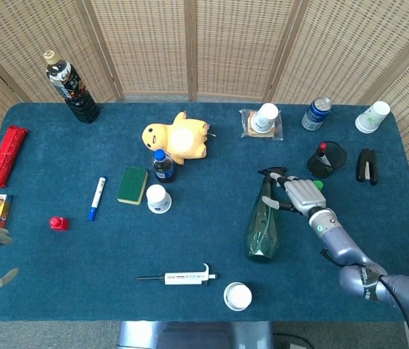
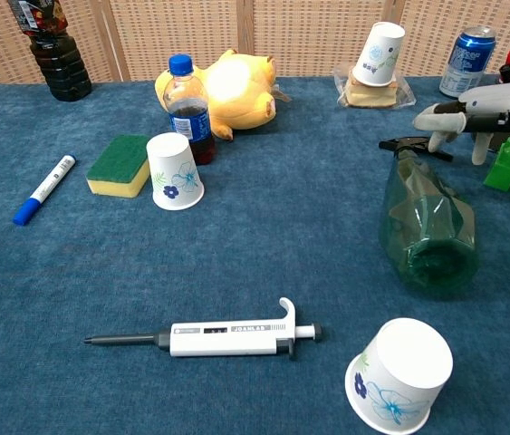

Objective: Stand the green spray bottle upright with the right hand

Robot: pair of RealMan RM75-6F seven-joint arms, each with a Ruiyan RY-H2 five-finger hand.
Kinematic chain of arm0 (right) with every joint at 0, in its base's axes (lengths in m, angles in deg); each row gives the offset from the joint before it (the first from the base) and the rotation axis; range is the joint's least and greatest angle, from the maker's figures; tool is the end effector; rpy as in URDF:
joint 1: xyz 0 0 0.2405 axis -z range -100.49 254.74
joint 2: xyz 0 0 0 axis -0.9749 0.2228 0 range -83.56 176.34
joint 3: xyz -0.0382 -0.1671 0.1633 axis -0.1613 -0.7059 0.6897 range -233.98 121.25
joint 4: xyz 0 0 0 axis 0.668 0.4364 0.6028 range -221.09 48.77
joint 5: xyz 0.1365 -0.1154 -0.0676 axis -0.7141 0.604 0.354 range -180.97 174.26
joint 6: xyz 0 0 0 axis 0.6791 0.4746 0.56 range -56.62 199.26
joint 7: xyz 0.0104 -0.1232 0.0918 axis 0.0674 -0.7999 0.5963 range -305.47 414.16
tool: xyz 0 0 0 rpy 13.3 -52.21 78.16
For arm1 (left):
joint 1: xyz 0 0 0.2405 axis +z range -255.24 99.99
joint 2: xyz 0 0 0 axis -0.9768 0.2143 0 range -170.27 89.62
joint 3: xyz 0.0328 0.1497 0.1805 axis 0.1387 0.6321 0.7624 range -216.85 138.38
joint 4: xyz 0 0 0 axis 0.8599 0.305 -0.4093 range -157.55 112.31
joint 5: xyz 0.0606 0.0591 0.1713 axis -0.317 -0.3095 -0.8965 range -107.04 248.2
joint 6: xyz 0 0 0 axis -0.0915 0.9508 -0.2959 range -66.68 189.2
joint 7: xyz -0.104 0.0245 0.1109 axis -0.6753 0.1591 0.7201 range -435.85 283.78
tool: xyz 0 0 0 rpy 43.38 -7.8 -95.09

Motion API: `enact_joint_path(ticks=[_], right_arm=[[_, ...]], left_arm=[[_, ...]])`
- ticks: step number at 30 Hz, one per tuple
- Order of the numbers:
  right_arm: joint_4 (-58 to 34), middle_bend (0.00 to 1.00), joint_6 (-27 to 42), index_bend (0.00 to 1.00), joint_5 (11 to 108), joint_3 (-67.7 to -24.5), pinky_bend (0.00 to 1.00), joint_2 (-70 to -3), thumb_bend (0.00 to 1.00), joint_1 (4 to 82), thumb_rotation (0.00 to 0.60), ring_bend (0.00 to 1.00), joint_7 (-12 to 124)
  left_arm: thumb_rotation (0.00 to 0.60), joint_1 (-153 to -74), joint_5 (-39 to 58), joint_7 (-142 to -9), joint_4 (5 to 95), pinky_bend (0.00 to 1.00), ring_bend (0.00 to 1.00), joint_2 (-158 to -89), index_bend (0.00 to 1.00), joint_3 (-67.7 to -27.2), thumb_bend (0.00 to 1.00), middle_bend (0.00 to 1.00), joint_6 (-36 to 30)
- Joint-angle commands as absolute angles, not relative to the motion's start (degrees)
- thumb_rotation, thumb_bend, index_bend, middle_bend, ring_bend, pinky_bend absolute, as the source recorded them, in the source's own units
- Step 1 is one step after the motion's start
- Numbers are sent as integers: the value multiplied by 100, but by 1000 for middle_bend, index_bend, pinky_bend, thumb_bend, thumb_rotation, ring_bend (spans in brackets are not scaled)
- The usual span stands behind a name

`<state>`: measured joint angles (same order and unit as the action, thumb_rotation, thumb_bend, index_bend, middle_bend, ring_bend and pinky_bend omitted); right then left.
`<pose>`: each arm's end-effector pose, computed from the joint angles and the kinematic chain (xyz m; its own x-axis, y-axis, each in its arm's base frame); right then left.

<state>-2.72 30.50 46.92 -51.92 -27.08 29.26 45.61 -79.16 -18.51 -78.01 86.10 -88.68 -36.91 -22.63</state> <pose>-0.1972 -0.3675 0.0567 0.4145 -0.4620 0.7840 -0.9093 -0.1753 0.3774 -0.2600 0.1520 0.2032 0.3541 0.1340 0.9256 0.9335 0.0089 -0.3584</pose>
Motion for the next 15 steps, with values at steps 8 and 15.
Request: enact_joint_path(ticks=[8, 15], right_arm=[[-405, 255, 3164, 0, 4683, -5266, 378, -2903, 285, 2866, 0, 175, 4325], [-513, 255, 3341, 0, 4615, -5174, 378, -3123, 285, 2654, 0, 175, 4182]], left_arm=[[532, -7909, -1882, -7834, 8575, 164, 286, -8891, 379, -3668, 239, 324, -2263], [532, -7840, -1893, -7906, 8530, 168, 286, -8861, 380, -3633, 239, 324, -2343]])
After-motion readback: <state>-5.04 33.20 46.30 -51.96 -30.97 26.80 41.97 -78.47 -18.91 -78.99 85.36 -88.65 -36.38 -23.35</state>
